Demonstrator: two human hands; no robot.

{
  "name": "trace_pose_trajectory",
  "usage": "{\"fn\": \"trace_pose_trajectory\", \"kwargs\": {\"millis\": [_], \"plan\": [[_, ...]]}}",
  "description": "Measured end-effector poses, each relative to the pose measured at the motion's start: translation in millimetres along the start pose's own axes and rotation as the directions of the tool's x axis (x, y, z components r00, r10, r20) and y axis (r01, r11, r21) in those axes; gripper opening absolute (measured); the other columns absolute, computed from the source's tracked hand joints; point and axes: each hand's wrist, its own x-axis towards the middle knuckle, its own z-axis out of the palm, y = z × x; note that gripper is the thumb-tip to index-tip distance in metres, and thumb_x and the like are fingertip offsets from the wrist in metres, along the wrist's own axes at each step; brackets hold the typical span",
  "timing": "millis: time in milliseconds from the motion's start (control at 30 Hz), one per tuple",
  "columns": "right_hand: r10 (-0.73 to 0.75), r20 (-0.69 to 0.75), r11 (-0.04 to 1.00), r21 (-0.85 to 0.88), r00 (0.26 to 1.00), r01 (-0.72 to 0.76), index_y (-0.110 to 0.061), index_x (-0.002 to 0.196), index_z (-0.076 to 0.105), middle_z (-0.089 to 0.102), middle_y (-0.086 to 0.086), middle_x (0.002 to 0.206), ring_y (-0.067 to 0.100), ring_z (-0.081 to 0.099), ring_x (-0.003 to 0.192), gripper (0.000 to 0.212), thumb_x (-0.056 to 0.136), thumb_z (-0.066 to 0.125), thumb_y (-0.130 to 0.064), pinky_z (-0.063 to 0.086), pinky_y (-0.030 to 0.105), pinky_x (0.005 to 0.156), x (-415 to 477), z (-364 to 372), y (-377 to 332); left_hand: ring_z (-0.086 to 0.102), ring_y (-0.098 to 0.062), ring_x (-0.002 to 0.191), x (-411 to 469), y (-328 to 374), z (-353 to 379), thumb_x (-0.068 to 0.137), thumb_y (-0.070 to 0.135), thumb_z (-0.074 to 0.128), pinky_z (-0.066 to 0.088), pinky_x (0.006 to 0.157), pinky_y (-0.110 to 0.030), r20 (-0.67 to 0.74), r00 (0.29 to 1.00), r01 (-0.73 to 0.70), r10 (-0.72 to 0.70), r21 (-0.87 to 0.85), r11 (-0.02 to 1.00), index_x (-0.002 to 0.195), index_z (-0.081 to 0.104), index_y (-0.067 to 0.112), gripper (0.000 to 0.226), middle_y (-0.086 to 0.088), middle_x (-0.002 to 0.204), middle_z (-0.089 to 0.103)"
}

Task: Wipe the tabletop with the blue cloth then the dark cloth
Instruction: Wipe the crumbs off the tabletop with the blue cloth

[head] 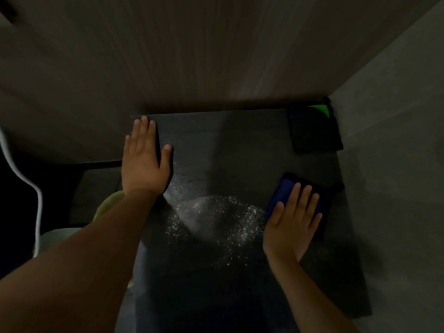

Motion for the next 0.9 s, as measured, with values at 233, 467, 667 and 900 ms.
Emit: {"fn": "trace_pose_trajectory", "kwargs": {"millis": [233,467,667,900], "plan": [[-0.061,-0.005,0.996,-0.060,0.998,0.061,-0.016,0.152,0.008,0.005,0.006,0.159,0.024,0.000,0.147,0.057,0.099,0.011,-0.038,0.000,0.044,0.117,-20,9,-19,0.012,-0.022,0.147,-1,0,0,0.098,0.039,0.032,0.010,0.120,-0.040,-0.002,1.000,-0.009,0.009,-0.007,1.000,0.149,0.026,0.007,0.061,-0.011,0.158,0.019],[-0.071,-0.008,0.995,-0.075,0.997,0.070,-0.016,0.152,0.009,0.004,0.006,0.159,0.024,0.000,0.147,0.057,0.099,0.010,-0.038,0.001,0.044,0.117,-21,9,-19,0.011,-0.022,0.147,-1,1,0,0.097,0.039,0.032,0.009,0.120,-0.038,0.007,1.000,-0.004,0.004,-0.008,1.000,0.149,0.025,0.007,0.061,-0.011,0.158,0.019],[-0.063,-0.016,0.996,-0.064,0.998,0.062,-0.016,0.152,0.008,0.004,0.006,0.159,0.024,0.000,0.147,0.057,0.099,0.010,-0.038,0.002,0.045,0.118,-21,10,-20,0.011,-0.022,0.147,-1,1,-1,0.097,0.039,0.031,0.010,0.120,-0.040,0.009,1.000,-0.002,0.002,-0.016,1.000,0.149,0.025,0.007,0.061,-0.010,0.158,0.018],[-0.015,-0.044,1.000,0.023,0.999,0.016,-0.014,0.152,0.013,0.011,0.007,0.159,0.025,0.006,0.147,0.057,0.100,0.014,-0.037,0.004,0.045,0.117,-42,14,-44,0.012,-0.022,0.147,-1,1,-2,0.098,0.037,0.033,0.010,0.120,-0.039,-0.001,1.000,-0.007,0.007,-0.031,1.000,0.148,0.027,0.006,0.060,-0.011,0.158,0.019]]}}
